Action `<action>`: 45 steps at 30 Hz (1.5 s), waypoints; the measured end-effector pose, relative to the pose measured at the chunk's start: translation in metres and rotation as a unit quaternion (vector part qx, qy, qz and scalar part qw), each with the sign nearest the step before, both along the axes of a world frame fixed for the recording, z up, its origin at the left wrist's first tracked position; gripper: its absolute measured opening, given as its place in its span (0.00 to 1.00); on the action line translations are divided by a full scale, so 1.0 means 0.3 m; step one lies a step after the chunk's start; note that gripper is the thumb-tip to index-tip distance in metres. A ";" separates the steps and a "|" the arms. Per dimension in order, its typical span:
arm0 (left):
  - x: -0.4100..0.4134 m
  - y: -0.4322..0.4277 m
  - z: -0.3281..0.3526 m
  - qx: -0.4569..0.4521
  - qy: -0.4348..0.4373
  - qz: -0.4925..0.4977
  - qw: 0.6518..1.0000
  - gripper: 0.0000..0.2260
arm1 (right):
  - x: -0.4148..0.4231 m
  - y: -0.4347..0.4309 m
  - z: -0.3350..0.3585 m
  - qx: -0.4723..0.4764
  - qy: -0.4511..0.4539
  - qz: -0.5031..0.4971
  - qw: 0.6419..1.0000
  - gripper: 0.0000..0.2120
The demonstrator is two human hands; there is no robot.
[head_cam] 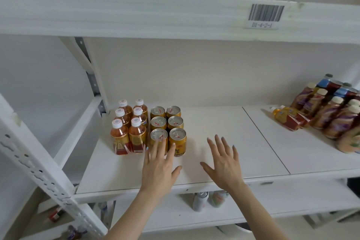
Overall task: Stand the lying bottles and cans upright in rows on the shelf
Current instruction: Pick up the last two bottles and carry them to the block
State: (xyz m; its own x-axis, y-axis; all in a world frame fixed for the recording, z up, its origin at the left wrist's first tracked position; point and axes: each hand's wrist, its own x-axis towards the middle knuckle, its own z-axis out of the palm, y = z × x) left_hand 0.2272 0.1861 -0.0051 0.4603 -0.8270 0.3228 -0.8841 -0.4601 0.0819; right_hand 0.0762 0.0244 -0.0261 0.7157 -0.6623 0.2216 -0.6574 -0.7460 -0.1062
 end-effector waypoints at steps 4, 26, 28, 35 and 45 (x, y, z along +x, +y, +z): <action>-0.078 -0.074 0.010 0.006 -0.016 -0.006 1.000 0.30 | -0.088 -0.080 0.021 -0.014 0.010 -0.013 1.000 0.37; -0.618 -0.729 0.022 -0.020 0.002 -0.071 0.997 0.26 | -0.670 -0.730 0.069 -0.005 0.006 0.007 1.000 0.36; -0.659 -0.772 0.023 -0.017 0.010 -0.075 0.997 0.26 | -0.711 -0.779 0.073 -0.004 -0.003 -0.003 1.000 0.35; -0.801 -1.003 0.001 -0.005 0.065 -0.088 0.994 0.27 | -0.839 -1.029 0.112 0.000 -0.017 -0.015 1.000 0.34; -0.968 -1.412 -0.054 -0.015 0.182 -0.002 0.983 0.28 | -0.885 -1.396 0.124 0.105 -0.014 0.018 0.994 0.31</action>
State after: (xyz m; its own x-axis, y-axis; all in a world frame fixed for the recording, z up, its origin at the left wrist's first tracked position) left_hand -0.0631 -0.2375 -0.0212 0.5467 -0.8215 0.1621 -0.7954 -0.4489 0.4073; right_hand -0.1894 -0.3945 0.0111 0.7351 -0.6705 0.1005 -0.6258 -0.7280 -0.2801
